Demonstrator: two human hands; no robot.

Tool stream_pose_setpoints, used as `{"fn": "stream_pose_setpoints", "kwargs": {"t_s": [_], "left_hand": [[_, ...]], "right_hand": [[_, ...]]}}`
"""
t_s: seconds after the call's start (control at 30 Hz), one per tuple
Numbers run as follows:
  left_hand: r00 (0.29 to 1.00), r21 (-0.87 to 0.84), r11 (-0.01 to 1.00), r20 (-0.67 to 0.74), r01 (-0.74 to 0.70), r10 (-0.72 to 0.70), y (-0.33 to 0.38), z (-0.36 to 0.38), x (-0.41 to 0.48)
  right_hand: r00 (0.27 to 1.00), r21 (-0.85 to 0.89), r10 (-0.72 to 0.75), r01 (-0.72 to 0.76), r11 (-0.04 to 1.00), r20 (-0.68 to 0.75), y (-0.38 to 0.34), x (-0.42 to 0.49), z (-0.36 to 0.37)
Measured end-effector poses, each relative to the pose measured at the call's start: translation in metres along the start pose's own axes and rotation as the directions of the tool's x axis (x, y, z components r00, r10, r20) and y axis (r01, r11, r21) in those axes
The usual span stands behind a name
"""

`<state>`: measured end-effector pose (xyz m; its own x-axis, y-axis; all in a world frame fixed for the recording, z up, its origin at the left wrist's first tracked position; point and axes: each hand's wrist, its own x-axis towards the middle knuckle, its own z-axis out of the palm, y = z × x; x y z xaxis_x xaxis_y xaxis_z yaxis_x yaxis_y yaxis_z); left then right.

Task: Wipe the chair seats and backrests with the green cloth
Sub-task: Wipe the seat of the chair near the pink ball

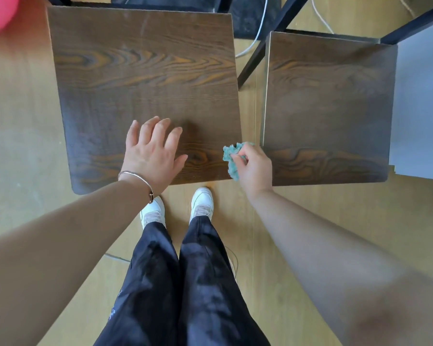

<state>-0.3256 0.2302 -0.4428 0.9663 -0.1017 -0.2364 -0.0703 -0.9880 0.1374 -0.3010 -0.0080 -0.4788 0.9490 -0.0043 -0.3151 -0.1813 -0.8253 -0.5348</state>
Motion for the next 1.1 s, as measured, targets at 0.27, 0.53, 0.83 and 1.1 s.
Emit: {"fn": "stream_pose_setpoints", "kwargs": {"t_s": [0.27, 0.53, 0.83, 1.1], "left_hand": [[1.0, 0.024, 1.0, 0.016, 0.013, -0.014, -0.013, -0.003, -0.01], [0.997, 0.038, 0.996, 0.0, 0.078, -0.078, -0.046, -0.006, -0.022], [0.981, -0.008, 0.982, -0.05, 0.189, -0.189, -0.095, -0.008, -0.053], [0.941, -0.057, 0.943, -0.066, 0.327, -0.331, -0.145, -0.002, -0.095]], "right_hand": [[0.992, -0.078, 0.096, -0.103, 0.992, -0.081, -0.008, -0.02, 0.011], [0.978, -0.108, 0.169, -0.183, 0.977, -0.126, -0.025, -0.032, 0.029], [0.992, -0.043, 0.109, -0.112, 0.993, -0.058, -0.081, -0.055, 0.081], [0.995, -0.08, 0.09, -0.093, 0.992, -0.041, -0.125, -0.068, 0.117]]}}
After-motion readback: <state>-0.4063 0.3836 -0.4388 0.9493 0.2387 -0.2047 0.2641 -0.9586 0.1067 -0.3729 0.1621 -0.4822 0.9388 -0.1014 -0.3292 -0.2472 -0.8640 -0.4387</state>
